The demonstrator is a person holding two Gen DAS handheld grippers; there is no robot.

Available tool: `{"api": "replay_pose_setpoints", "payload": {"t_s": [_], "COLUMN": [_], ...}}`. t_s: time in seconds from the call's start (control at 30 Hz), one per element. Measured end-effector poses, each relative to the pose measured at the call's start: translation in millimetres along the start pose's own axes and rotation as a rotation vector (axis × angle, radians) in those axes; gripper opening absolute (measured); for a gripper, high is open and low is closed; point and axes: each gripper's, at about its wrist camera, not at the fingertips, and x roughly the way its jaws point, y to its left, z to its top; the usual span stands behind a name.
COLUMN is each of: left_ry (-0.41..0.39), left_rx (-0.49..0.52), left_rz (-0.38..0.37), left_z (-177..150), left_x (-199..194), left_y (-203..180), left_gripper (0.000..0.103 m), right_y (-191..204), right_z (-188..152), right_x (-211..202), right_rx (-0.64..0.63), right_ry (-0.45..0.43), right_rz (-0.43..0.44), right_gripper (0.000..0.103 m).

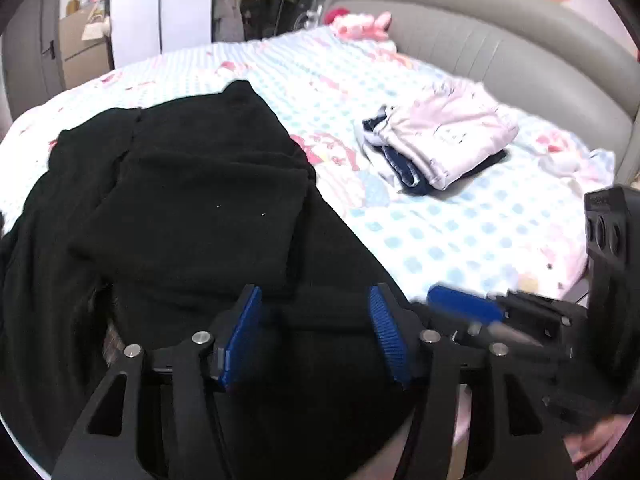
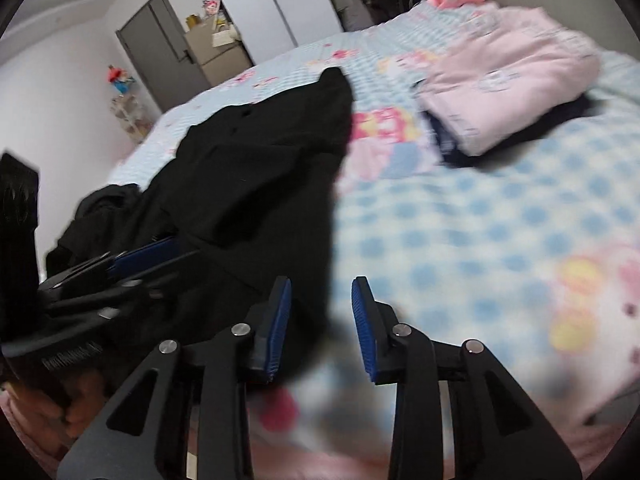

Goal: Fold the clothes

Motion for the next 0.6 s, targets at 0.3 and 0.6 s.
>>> {"api": "replay_pose_setpoints", "payload": {"t_s": [0.3,0.6], "left_ry": [0.215,0.163], "left_rx": [-0.018,-0.034], "left_rz": [-0.031,-0.067], "left_z": [-33.6,-37.7], "left_x": [40.9,22.6], "left_y": [15.5,19.5], "left_gripper": [0.051,0.051], "right_y": [22.6,2.4], "right_z": [-31.8,-6.8], "right_x": [19.3,-20.8], "right_rx": [-0.224,-0.047], "right_ry": [0.135,-0.068], "right_rz": [-0.147,-0.013], "right_gripper": [0.043,0.047]}}
